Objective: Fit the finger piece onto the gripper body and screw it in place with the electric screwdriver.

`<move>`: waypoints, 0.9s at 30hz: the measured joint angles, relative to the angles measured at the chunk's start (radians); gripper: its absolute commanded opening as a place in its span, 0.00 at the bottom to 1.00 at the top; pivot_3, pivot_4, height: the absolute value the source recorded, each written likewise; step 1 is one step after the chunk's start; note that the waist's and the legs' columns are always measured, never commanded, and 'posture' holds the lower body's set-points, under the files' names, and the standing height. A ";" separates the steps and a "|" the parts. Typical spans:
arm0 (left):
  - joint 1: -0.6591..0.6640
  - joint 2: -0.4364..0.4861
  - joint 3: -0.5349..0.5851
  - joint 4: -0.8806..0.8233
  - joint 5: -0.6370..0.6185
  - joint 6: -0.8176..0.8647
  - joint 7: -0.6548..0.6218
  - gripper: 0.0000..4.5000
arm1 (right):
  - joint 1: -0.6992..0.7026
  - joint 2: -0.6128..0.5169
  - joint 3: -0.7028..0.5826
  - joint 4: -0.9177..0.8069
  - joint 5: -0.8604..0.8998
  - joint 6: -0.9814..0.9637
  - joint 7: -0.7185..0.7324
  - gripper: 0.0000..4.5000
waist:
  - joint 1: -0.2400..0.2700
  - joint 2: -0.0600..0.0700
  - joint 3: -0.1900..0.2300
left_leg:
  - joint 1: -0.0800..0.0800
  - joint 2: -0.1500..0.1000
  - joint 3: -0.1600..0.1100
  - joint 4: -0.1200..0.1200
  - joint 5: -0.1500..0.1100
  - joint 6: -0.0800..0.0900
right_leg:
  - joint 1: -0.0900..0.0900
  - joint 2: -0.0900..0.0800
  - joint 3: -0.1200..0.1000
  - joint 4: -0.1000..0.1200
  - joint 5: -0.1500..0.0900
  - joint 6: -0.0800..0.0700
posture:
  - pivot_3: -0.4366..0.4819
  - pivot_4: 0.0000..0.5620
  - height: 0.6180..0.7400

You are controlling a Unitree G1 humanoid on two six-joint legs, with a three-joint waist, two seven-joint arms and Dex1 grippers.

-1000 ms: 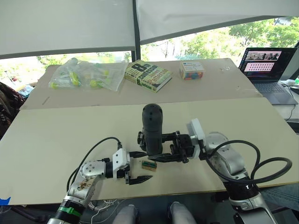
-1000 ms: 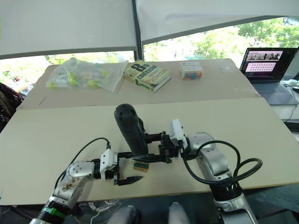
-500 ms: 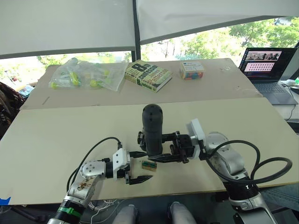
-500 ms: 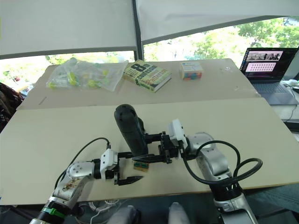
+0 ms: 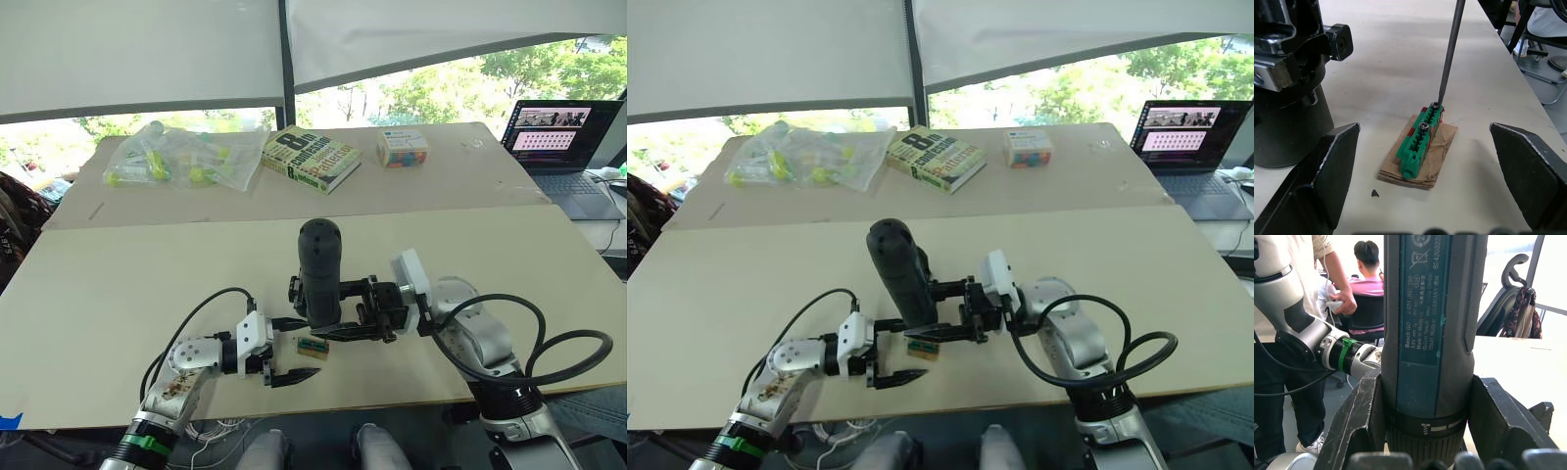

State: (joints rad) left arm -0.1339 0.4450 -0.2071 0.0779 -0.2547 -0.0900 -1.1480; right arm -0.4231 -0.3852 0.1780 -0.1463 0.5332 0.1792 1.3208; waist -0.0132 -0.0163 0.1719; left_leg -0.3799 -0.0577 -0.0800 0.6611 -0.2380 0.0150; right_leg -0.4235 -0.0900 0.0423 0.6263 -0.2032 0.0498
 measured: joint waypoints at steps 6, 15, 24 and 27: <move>0.000 0.000 0.000 0.000 0.000 0.000 0.000 1.00 | -0.001 0.002 -0.001 0.005 0.000 0.000 -0.001 0.43 | 0.000 0.000 0.000 | 0.000 0.000 0.000 0.000 0.000 0.000 | 0.000 0.000 0.000 0.000 0.000 0.000 | 0.48 0.27 0.98; 0.001 0.000 0.000 0.000 0.000 -0.001 0.000 1.00 | -0.005 0.007 -0.001 0.017 0.001 0.000 -0.002 0.43 | 0.000 0.000 0.000 | 0.000 0.000 0.000 0.000 0.000 0.000 | 0.000 0.000 0.000 0.000 0.000 0.000 | 0.48 0.27 0.98; 0.002 0.000 0.000 0.000 0.000 -0.002 0.000 1.00 | -0.005 0.007 -0.004 0.018 0.001 0.000 -0.002 0.43 | 0.000 0.000 0.000 | 0.000 0.000 0.000 0.000 0.000 0.000 | 0.000 0.000 0.000 0.000 0.000 0.000 | 0.48 0.27 0.98; 0.002 0.000 0.000 0.000 0.000 -0.002 0.000 1.00 | -0.005 0.006 -0.004 0.018 0.001 0.000 0.000 0.43 | 0.000 0.000 0.000 | 0.000 0.000 0.000 0.000 0.000 0.000 | 0.000 0.000 0.000 0.000 0.000 0.000 | 0.48 0.27 0.98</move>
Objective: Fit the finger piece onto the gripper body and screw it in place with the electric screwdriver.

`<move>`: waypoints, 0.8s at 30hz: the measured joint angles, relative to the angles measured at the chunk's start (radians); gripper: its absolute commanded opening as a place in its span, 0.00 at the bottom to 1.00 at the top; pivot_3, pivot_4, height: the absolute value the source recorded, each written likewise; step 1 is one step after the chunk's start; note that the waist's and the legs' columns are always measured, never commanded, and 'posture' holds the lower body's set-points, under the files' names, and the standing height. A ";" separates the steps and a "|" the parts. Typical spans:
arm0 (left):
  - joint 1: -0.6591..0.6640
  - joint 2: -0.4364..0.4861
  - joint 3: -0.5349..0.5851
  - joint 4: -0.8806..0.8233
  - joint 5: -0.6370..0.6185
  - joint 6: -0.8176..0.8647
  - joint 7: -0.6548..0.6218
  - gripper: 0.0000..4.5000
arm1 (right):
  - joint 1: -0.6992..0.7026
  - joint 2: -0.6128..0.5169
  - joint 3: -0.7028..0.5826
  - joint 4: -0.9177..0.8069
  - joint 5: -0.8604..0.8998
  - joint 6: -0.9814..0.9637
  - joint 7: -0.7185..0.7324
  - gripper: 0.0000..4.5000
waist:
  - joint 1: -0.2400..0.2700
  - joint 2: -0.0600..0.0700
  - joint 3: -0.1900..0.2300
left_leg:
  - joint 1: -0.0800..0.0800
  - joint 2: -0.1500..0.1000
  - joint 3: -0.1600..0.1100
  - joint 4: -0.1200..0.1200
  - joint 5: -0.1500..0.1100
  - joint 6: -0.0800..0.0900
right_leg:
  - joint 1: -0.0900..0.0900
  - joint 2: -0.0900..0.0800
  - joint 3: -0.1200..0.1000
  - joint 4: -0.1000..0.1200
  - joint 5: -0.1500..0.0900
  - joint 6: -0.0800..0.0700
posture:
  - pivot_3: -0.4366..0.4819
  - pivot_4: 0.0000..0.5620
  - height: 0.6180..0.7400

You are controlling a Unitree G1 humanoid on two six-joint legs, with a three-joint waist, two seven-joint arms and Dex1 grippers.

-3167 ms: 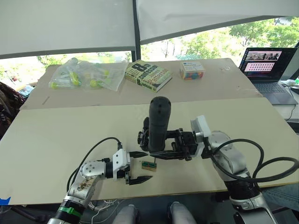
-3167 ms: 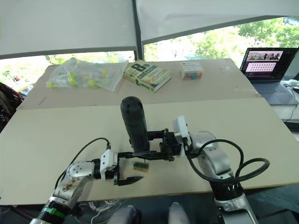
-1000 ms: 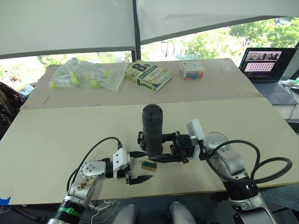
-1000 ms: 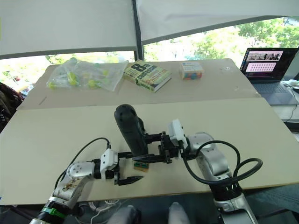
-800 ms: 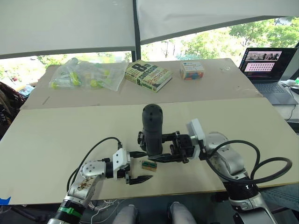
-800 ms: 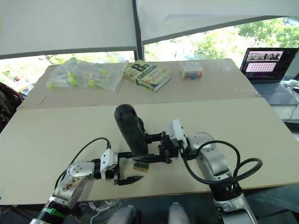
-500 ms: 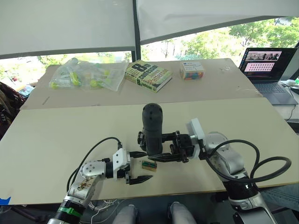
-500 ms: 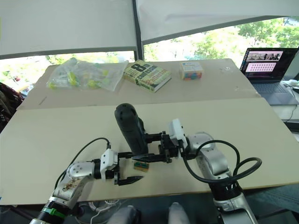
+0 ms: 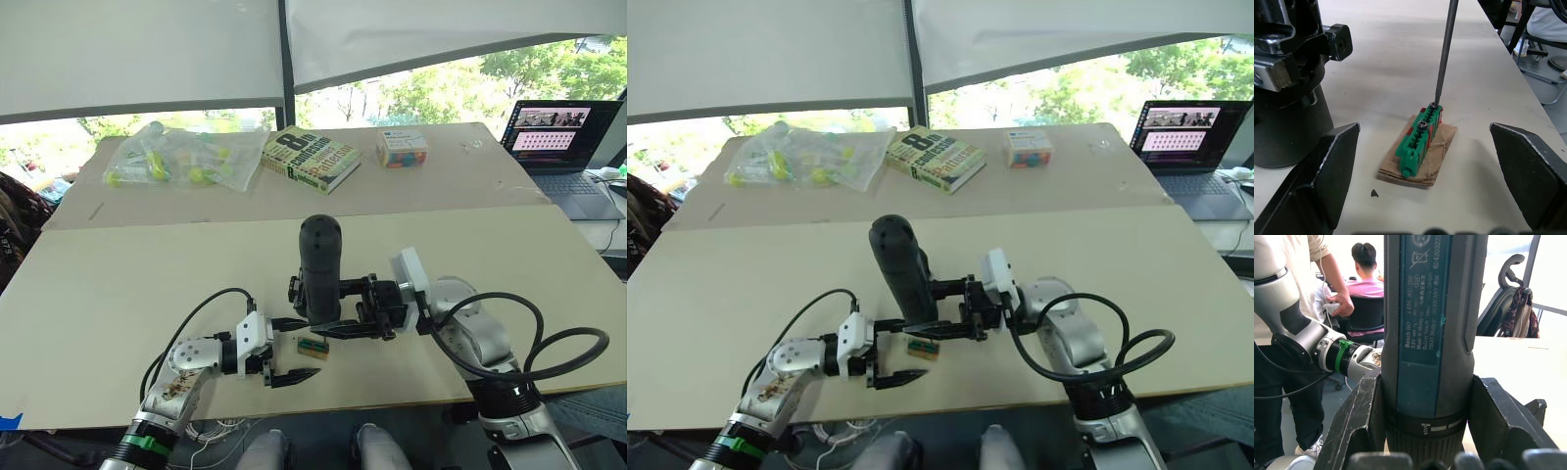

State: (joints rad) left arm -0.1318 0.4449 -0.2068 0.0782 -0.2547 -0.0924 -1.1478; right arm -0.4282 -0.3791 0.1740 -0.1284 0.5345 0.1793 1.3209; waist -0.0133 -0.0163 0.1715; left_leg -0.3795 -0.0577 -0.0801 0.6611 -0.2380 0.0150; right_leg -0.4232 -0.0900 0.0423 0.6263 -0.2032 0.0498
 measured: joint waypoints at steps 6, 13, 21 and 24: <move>0.000 -0.001 0.000 0.000 0.000 0.000 0.000 1.00 | 0.000 -0.003 -0.003 0.000 0.001 0.000 0.005 0.43 | 0.000 0.000 0.000 | 0.000 0.000 0.000 0.000 0.000 0.000 | 0.000 0.000 0.000 0.000 0.000 0.000 | 0.48 0.27 0.98; 0.000 -0.003 0.000 0.001 0.000 -0.001 0.001 1.00 | 0.000 -0.003 -0.005 0.000 0.002 0.001 0.008 0.43 | 0.000 0.000 0.000 | 0.000 0.000 0.000 0.000 0.000 0.000 | 0.000 0.000 0.000 0.000 0.000 0.000 | 0.48 0.27 0.98; 0.000 -0.003 0.000 0.001 0.000 -0.002 0.001 1.00 | 0.000 -0.009 -0.005 0.000 0.014 0.002 0.010 0.43 | 0.000 0.000 0.000 | 0.000 0.000 0.000 0.000 0.000 0.000 | 0.000 0.000 0.000 0.000 0.000 0.000 | 0.48 0.27 0.98; 0.000 -0.003 0.000 0.001 0.000 -0.002 0.001 1.00 | 0.000 -0.012 -0.005 0.000 0.019 0.002 0.010 0.43 | 0.000 0.000 0.000 | 0.000 0.000 0.000 0.000 0.000 0.000 | 0.000 0.000 0.000 0.000 0.000 0.000 | 0.48 0.27 0.98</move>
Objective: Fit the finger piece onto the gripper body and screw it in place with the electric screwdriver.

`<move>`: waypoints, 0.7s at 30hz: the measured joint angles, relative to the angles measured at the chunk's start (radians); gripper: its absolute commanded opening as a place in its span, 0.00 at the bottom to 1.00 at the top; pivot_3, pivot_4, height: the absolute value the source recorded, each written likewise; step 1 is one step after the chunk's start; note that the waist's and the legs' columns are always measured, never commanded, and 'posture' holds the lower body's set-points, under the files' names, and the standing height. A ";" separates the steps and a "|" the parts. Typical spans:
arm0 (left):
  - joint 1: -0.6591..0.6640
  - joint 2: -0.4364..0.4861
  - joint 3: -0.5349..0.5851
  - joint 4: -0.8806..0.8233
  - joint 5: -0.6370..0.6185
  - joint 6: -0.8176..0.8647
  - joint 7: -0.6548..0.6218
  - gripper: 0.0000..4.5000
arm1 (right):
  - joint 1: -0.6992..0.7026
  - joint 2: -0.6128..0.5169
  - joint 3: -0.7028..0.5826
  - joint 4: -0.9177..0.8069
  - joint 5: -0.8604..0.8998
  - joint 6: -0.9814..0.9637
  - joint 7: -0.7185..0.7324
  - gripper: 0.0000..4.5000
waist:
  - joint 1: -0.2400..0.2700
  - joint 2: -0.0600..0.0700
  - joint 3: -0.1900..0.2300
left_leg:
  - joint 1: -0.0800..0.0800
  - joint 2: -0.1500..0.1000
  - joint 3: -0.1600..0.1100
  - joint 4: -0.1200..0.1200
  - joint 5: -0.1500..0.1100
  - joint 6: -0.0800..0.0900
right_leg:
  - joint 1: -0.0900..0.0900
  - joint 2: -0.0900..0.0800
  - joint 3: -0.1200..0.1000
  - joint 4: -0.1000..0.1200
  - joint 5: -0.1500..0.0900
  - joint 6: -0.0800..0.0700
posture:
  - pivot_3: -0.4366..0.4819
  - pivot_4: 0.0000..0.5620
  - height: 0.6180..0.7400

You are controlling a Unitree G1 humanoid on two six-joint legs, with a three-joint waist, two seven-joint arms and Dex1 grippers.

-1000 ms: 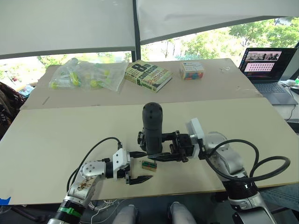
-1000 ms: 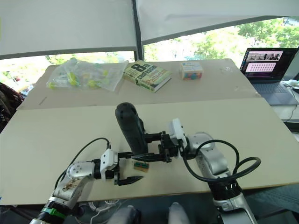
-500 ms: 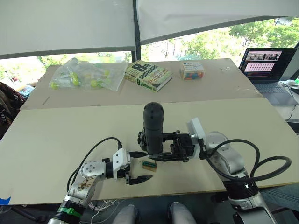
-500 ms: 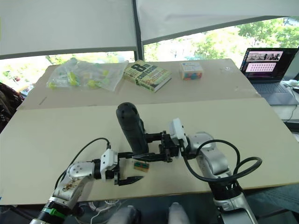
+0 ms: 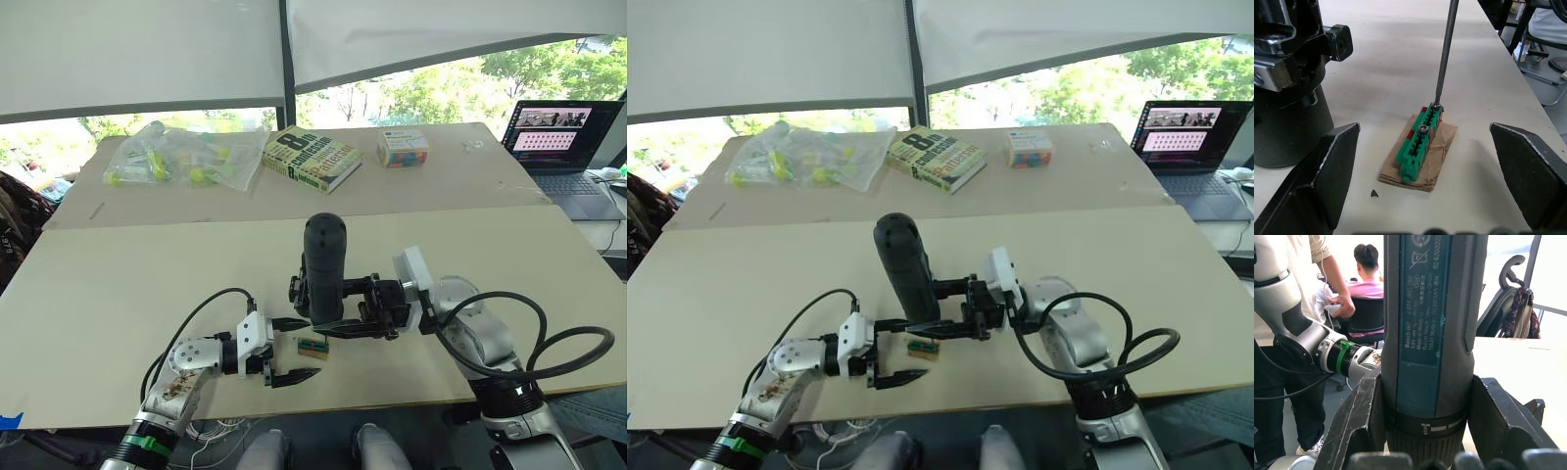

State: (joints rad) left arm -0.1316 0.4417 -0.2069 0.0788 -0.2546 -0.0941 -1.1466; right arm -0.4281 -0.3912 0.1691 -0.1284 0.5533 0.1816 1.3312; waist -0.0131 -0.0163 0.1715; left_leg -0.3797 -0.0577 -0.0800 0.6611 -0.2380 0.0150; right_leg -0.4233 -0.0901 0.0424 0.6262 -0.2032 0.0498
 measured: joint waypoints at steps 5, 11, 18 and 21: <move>0.001 0.000 0.000 0.000 0.000 -0.001 0.000 1.00 | 0.000 -0.004 0.000 0.000 0.000 0.000 -0.001 0.43 | 0.000 0.000 0.000 | 0.000 0.000 0.000 0.000 0.000 0.000 | 0.000 0.000 0.000 0.000 0.000 0.000 | 0.48 0.27 0.98; 0.001 0.000 0.001 0.000 0.000 -0.001 0.000 1.00 | 0.000 -0.009 0.000 0.001 0.000 0.000 -0.001 0.43 | 0.000 0.000 0.000 | 0.000 0.000 0.000 0.000 0.000 0.000 | 0.000 0.000 0.000 0.000 0.000 0.000 | 0.48 0.27 0.98; 0.001 0.000 0.001 0.000 0.000 -0.001 0.000 1.00 | 0.000 -0.009 0.001 0.001 0.000 0.000 -0.001 0.43 | 0.000 0.000 0.000 | 0.000 0.000 0.000 0.000 0.000 0.000 | 0.000 0.000 0.000 0.000 0.000 0.000 | 0.48 0.27 0.98; 0.002 0.000 0.001 0.000 0.000 -0.001 0.000 1.00 | 0.000 -0.009 0.007 0.001 0.000 0.001 -0.002 0.43 | 0.000 0.000 0.000 | 0.000 0.000 0.000 0.000 0.000 0.000 | 0.000 0.000 0.000 0.000 0.000 0.000 | 0.48 0.27 0.98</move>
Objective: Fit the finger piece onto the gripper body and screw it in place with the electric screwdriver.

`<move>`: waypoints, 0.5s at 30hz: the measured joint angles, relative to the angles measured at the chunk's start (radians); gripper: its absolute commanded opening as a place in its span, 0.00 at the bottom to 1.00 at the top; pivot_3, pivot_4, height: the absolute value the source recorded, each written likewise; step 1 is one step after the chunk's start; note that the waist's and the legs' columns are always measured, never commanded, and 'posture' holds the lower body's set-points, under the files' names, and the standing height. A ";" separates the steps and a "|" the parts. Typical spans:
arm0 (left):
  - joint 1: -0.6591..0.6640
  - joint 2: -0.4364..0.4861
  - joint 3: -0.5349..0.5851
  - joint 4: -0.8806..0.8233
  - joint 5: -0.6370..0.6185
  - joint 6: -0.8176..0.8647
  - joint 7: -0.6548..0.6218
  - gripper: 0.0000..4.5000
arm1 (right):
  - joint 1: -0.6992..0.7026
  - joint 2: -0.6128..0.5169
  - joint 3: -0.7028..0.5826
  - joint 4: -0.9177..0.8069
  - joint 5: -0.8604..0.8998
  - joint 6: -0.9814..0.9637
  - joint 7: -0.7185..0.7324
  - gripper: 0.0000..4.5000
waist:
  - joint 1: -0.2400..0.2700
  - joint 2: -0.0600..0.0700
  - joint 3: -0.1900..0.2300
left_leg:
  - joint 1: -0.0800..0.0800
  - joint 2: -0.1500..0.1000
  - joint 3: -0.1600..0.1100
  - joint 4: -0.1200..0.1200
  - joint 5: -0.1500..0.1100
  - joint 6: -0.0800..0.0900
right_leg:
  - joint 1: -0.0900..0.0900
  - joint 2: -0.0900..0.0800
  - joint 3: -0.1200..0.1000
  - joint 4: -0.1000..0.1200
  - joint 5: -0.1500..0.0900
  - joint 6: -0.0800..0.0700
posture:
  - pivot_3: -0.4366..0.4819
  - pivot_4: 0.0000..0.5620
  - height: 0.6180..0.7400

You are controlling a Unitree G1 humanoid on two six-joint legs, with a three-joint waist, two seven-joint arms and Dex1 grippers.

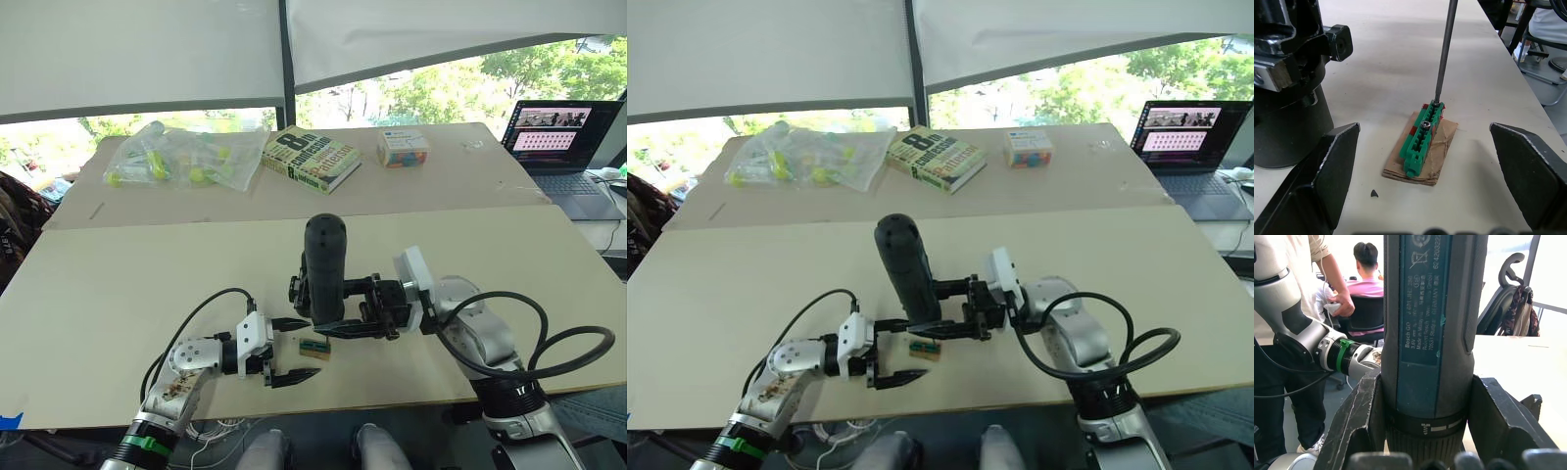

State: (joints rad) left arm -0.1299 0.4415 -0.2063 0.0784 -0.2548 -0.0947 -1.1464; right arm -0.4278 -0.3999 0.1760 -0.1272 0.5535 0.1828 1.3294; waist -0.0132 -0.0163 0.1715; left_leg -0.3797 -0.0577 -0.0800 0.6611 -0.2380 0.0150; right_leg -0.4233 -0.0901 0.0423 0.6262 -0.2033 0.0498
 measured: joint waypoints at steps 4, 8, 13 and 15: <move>0.000 0.000 0.000 0.000 0.000 0.000 0.000 1.00 | 0.000 0.000 0.006 0.000 0.000 0.001 -0.005 0.43 | 0.000 0.000 0.000 | 0.000 0.000 0.000 0.000 0.000 0.000 | 0.000 0.000 0.000 0.000 0.000 0.000 | 0.48 0.27 0.98; 0.000 0.000 0.000 0.000 0.000 0.000 0.001 1.00 | 0.000 0.000 0.008 0.000 -0.002 0.001 -0.013 0.43 | 0.000 0.000 0.000 | 0.000 0.000 0.000 0.000 0.000 0.000 | 0.000 0.000 0.000 0.000 0.000 0.000 | 0.48 0.27 0.98; 0.001 0.000 0.000 0.000 0.000 0.001 0.001 1.00 | 0.000 0.000 0.008 0.000 -0.010 0.000 -0.020 0.43 | 0.000 0.000 -0.001 | 0.000 0.000 0.000 0.000 0.000 0.000 | 0.000 0.000 0.000 0.000 0.000 0.000 | 0.48 0.27 0.98; 0.001 0.000 0.000 0.000 0.000 0.002 0.001 1.00 | 0.000 0.001 0.008 0.002 -0.011 -0.001 -0.023 0.43 | 0.000 0.000 -0.001 | 0.000 0.000 0.000 0.000 0.000 0.000 | 0.000 0.000 0.000 0.000 0.000 0.000 | 0.48 0.27 0.98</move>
State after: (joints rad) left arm -0.1293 0.4413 -0.2067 0.0784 -0.2547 -0.0924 -1.1452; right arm -0.4279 -0.3990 0.1842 -0.1257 0.5425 0.1818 1.3062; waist -0.0132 -0.0164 0.1704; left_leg -0.3793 -0.0577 -0.0800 0.6611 -0.2380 0.0150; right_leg -0.4229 -0.0900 0.0423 0.6261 -0.2033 0.0498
